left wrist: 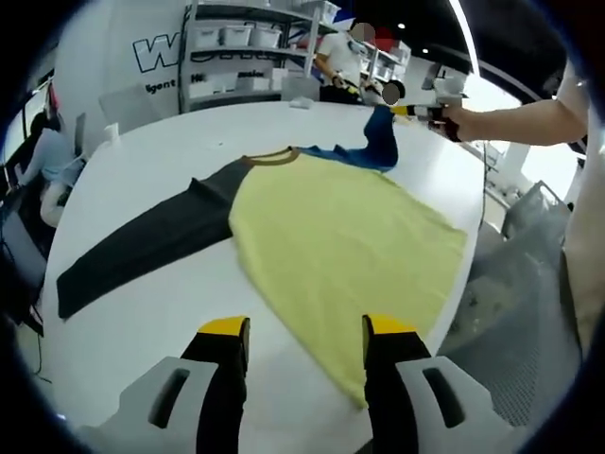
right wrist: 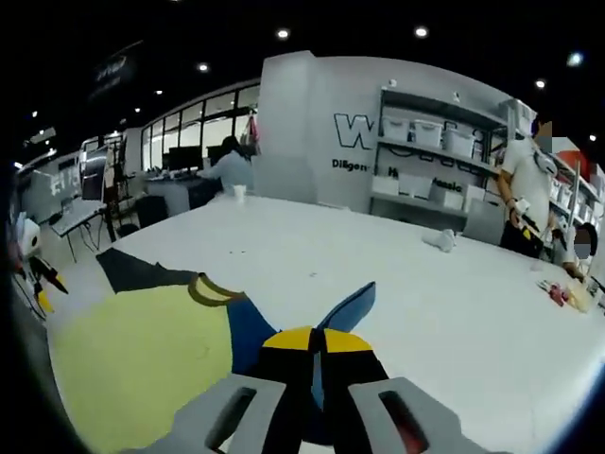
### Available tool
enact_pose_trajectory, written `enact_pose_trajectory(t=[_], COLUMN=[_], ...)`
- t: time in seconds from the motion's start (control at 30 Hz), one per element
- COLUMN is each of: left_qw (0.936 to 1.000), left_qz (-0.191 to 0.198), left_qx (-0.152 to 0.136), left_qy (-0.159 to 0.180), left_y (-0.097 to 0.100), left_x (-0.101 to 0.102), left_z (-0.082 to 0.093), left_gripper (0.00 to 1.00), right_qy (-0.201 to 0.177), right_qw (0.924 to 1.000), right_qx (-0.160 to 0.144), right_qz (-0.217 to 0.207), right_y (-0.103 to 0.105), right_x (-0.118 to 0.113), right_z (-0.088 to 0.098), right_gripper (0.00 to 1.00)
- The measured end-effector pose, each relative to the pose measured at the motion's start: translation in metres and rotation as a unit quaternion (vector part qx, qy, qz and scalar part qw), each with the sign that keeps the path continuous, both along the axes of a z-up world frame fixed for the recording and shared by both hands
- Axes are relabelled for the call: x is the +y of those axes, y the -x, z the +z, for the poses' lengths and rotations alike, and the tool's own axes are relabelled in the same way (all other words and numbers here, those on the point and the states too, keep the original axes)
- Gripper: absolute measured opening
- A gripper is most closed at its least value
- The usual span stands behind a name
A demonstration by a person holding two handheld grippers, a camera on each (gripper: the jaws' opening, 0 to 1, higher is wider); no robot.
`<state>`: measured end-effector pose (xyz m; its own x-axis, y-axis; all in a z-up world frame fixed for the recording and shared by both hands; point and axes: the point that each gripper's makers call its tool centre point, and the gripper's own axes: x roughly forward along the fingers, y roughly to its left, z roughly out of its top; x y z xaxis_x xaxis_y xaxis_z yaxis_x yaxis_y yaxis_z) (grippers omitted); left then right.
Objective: Fold the garment on the visible template until the final outline fits inside the template.
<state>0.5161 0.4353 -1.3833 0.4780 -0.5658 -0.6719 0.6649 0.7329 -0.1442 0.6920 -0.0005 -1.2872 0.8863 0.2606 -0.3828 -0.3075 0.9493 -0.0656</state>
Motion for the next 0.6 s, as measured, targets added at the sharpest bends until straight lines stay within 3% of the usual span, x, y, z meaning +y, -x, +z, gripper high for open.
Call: enact_pose_trajectory(t=[0.3, 0.6], left_qw=[0.9999, 0.9997], left_qz=[0.010, 0.019], left_qx=[-0.001, -0.003], left_qy=[0.009, 0.013], left_y=[0.004, 0.008], left_x=[0.009, 0.021], left_z=[0.001, 0.003], left_gripper=[0.59, 0.60], right_qy=[0.000, -0.005], right_qw=[0.9994, 0.9974], right_qx=[-0.008, -0.021], right_qz=[0.033, 0.069], right_y=[-0.003, -0.002], right_x=[0.045, 0.096], right_z=[0.006, 0.016], right_gripper=[0.00, 0.00])
